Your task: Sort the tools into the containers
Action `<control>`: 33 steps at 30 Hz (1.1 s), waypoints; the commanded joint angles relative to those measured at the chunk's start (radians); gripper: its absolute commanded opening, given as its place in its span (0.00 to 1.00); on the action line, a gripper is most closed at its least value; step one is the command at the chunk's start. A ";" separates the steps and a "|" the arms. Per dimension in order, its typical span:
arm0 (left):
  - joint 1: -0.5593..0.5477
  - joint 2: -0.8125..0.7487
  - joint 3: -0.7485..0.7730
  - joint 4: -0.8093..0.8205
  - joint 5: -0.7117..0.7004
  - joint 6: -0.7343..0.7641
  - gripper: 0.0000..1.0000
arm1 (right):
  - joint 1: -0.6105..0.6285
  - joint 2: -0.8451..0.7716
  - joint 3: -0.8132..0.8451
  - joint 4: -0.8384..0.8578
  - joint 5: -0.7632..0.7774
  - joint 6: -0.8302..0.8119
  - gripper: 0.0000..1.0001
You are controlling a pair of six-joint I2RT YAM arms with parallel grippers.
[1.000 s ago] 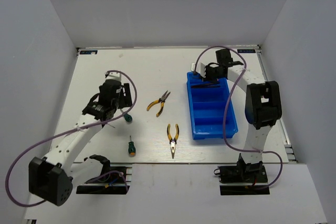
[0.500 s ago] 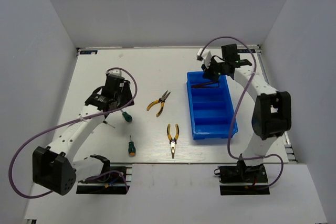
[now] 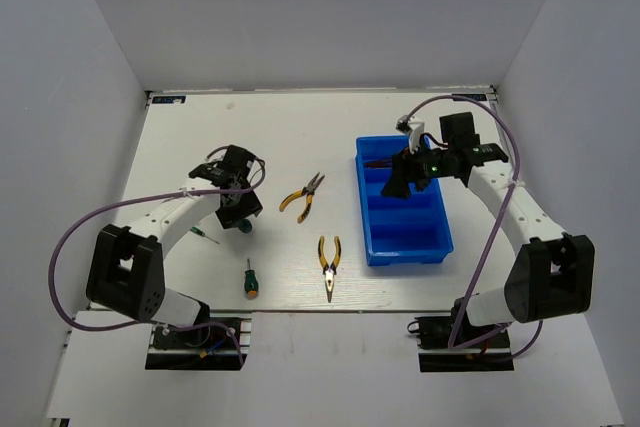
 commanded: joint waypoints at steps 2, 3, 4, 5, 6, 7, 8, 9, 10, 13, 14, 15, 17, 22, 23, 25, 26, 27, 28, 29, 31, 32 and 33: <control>0.004 0.019 -0.002 0.001 -0.055 -0.038 0.66 | -0.005 -0.046 -0.026 0.035 -0.058 0.063 0.72; 0.004 0.034 -0.018 0.013 -0.055 -0.038 0.66 | -0.007 -0.045 -0.029 0.047 -0.057 0.069 0.72; 0.004 0.050 -0.018 0.013 -0.055 -0.038 0.66 | -0.007 -0.041 -0.035 0.055 -0.060 0.072 0.72; 0.004 0.059 -0.028 0.025 -0.064 -0.038 0.66 | -0.004 -0.040 -0.036 0.054 -0.063 0.076 0.72; 0.004 0.070 -0.028 0.034 -0.064 -0.038 0.68 | -0.007 -0.041 -0.035 0.051 -0.066 0.076 0.72; 0.013 0.081 -0.028 0.034 -0.073 -0.038 0.68 | -0.007 -0.043 -0.032 0.040 -0.072 0.076 0.72; 0.013 0.091 -0.028 0.043 -0.073 -0.038 0.68 | -0.013 -0.045 -0.032 0.041 -0.074 0.078 0.72; 0.013 0.113 -0.028 0.043 -0.073 -0.038 0.68 | -0.011 -0.051 -0.033 0.041 -0.078 0.078 0.72; 0.013 0.123 -0.028 0.056 -0.084 -0.038 0.68 | -0.014 -0.060 -0.038 0.026 -0.080 0.083 0.72; 0.022 0.160 -0.019 0.065 -0.095 -0.028 0.68 | -0.024 -0.095 -0.056 0.040 -0.097 0.093 0.72; 0.022 0.171 -0.006 0.065 -0.095 -0.028 0.68 | -0.025 -0.113 -0.072 0.046 -0.095 0.093 0.72; 0.022 0.180 -0.005 0.065 -0.095 -0.028 0.67 | -0.027 -0.121 -0.078 0.048 -0.098 0.096 0.72; 0.022 0.202 0.004 0.065 -0.095 -0.028 0.60 | -0.031 -0.155 -0.098 0.057 -0.103 0.104 0.72; 0.022 0.202 0.004 0.065 -0.095 -0.009 0.28 | -0.043 -0.199 -0.113 0.060 -0.118 0.115 0.73; 0.022 0.190 0.004 0.054 -0.095 -0.008 0.17 | -0.044 -0.207 -0.118 0.055 -0.124 0.115 0.73; 0.003 0.150 0.019 0.054 -0.095 0.040 0.05 | -0.047 -0.216 -0.121 0.049 -0.133 0.103 0.66; 0.002 0.128 0.045 0.074 -0.074 0.077 0.00 | -0.047 -0.225 -0.125 0.042 -0.146 0.095 0.46; -0.011 0.111 0.056 0.105 -0.031 0.126 0.00 | -0.047 -0.227 -0.124 0.023 -0.150 0.048 0.11; -0.011 0.072 0.056 0.143 0.079 0.239 0.00 | -0.047 -0.238 -0.128 0.014 -0.149 0.031 0.00; -0.024 0.052 0.083 0.218 0.138 0.302 0.00 | -0.048 -0.251 -0.136 0.006 -0.165 0.009 0.00; -0.033 0.024 0.120 0.298 0.346 0.502 0.00 | -0.053 -0.273 -0.142 0.029 -0.131 -0.014 0.00; -0.033 0.003 0.120 0.382 0.426 0.566 0.00 | -0.054 -0.288 -0.156 0.038 -0.091 -0.005 0.09; -0.047 0.002 0.136 0.422 0.489 0.603 0.00 | -0.056 -0.296 -0.159 0.075 -0.065 0.016 0.14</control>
